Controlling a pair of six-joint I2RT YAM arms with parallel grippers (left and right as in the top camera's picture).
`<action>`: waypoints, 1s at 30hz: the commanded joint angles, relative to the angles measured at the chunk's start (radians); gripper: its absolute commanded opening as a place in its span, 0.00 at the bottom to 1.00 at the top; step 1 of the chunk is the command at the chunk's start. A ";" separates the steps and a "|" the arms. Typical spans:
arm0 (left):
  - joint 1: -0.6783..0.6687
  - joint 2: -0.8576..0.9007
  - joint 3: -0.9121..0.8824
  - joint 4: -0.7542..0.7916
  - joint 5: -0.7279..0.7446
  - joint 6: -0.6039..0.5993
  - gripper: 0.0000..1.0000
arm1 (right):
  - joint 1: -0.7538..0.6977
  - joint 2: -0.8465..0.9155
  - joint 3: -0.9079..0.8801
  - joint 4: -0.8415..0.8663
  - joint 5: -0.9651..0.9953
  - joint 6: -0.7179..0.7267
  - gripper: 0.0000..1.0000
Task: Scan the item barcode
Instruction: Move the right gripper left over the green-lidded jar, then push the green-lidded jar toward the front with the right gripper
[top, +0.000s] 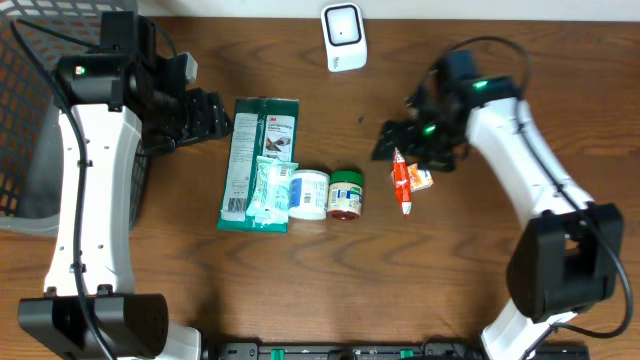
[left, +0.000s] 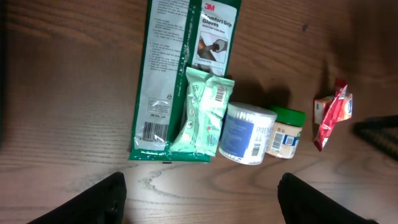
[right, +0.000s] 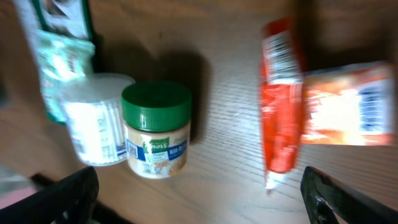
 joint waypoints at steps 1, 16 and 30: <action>-0.002 0.012 -0.005 0.000 0.008 -0.003 0.78 | 0.120 -0.006 -0.023 0.057 0.162 0.142 0.99; -0.002 0.015 -0.005 0.002 0.008 -0.003 0.78 | 0.280 0.040 -0.027 0.206 0.355 0.375 0.99; -0.002 0.015 -0.005 0.002 0.008 -0.003 0.78 | 0.280 0.177 -0.027 0.220 0.280 0.407 0.92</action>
